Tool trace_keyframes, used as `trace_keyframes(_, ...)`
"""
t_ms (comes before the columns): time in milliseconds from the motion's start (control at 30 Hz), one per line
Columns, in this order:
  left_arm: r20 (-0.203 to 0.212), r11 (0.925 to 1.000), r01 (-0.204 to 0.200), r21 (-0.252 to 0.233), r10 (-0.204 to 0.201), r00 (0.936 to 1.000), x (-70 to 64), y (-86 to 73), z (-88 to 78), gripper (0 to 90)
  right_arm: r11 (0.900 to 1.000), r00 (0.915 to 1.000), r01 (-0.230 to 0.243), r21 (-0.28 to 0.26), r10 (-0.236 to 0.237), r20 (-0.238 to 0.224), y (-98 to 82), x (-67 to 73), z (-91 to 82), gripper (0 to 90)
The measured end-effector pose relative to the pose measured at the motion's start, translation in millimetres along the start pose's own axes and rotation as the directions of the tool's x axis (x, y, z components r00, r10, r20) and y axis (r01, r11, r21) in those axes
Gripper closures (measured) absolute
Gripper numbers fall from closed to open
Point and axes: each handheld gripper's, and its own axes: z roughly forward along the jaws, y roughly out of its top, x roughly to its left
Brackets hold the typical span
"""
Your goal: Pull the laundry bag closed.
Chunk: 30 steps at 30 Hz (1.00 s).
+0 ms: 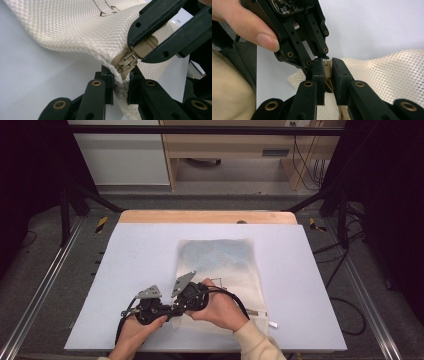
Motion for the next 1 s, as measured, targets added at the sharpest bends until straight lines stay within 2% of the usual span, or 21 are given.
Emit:
trace_keyframes(500,-0.011,1.0000,-0.006,0.000,0.006,0.9999,-1.8,1.3,-1.5,81.2,1.000,1.0000,0.003,0.008,-0.003,0.009,-5.3,0.4,0.5,82.0)
trace_keyframes(600,-0.014,0.9999,-0.010,0.001,0.010,0.9998,-2.3,1.7,-1.7,81.4,1.000,1.0000,0.005,0.021,-0.005,0.007,-6.7,0.4,0.6,82.1)
trace_keyframes(767,-0.027,0.9999,-0.006,-0.016,0.005,0.9996,0.6,3.1,-6.8,82.0,0.999,0.9994,0.010,0.043,-0.012,0.033,-9.7,-1.0,-1.5,82.2)
trace_keyframes(1000,-0.031,0.9998,-0.022,-0.003,0.022,0.9993,-1.3,3.0,-5.0,81.9,0.999,0.9997,-0.002,0.045,0.001,0.026,-16.0,-3.8,-2.3,82.1)
